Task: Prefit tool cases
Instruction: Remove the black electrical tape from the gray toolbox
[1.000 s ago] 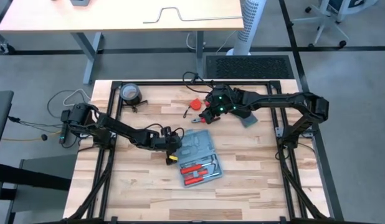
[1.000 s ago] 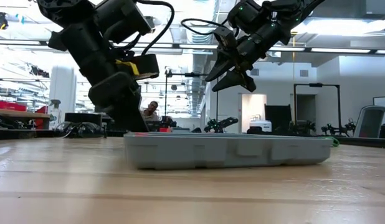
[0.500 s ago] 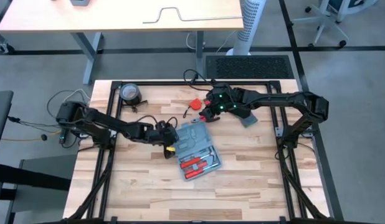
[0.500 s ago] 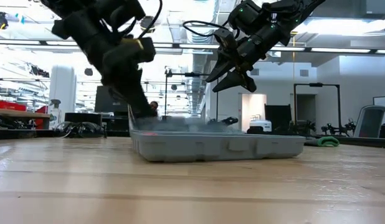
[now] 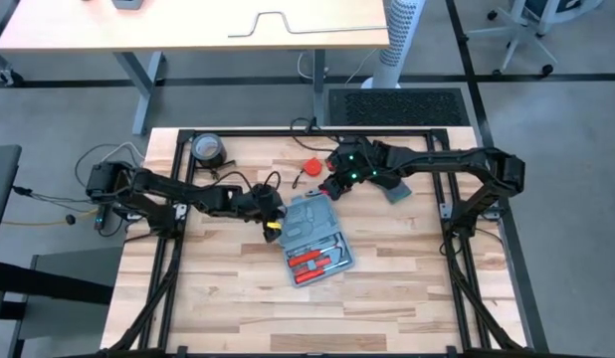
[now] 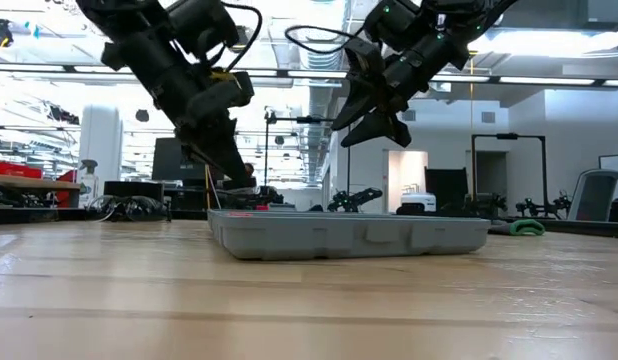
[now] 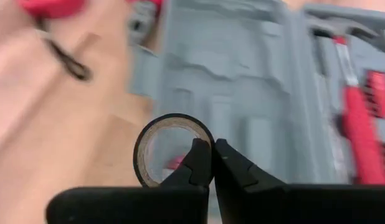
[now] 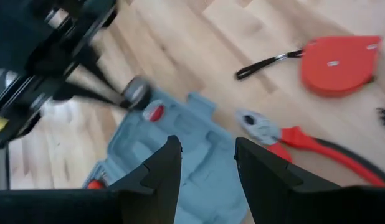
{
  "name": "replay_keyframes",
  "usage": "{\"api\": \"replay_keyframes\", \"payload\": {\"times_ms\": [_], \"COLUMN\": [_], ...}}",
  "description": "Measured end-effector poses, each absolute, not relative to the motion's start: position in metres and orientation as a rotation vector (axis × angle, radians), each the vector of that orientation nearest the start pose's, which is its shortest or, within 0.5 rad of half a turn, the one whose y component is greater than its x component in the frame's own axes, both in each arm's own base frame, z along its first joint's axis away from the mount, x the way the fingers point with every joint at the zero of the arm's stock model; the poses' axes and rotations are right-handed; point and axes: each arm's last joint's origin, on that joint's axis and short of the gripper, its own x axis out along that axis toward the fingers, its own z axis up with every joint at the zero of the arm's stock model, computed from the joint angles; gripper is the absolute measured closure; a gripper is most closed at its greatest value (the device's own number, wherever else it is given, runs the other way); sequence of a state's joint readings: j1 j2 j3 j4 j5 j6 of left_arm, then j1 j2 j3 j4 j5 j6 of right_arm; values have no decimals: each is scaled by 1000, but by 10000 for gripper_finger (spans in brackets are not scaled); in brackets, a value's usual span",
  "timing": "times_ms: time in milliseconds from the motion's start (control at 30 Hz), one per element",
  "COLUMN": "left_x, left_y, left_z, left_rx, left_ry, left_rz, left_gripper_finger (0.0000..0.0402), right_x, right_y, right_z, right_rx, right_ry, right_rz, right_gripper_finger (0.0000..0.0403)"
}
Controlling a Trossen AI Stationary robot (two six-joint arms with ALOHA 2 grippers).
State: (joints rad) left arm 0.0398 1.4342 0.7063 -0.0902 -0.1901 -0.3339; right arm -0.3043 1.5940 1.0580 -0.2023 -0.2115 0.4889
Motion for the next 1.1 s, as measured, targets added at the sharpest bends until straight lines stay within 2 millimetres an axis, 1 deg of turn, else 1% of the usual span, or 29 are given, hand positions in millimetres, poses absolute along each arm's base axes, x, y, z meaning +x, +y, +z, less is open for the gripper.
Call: {"api": "replay_keyframes", "payload": {"times_ms": [133,333,500,633,733,800,933,1033,1100], "left_x": [270,257,234,214,204,202,204,206,207], "left_y": [41,93,133,158,168,171,169,166,165], "left_z": [177,175,169,164,161,162,162,162,162], "left_rx": [-243,-261,-317,-371,-416,-432,-449,-451,-450], "left_ry": [772,792,810,811,806,793,785,787,790], "left_rz": [422,505,582,614,633,626,613,604,611], "left_gripper_finger": [401,401,401,401,401,401,401,401,393], "right_x": [330,335,336,334,334,335,339,340,342], "right_y": [-78,-55,-40,-27,-19,-14,-8,-6,-6], "right_z": [230,230,227,223,220,218,215,206,204], "right_rx": [639,614,614,592,582,578,588,590,592], "right_ry": [687,702,744,794,814,821,817,853,850], "right_rz": [-214,-171,-159,-194,-201,-199,-198,-207,-206], "right_gripper_finger": [243,243,243,243,243,243,243,243,243]}}
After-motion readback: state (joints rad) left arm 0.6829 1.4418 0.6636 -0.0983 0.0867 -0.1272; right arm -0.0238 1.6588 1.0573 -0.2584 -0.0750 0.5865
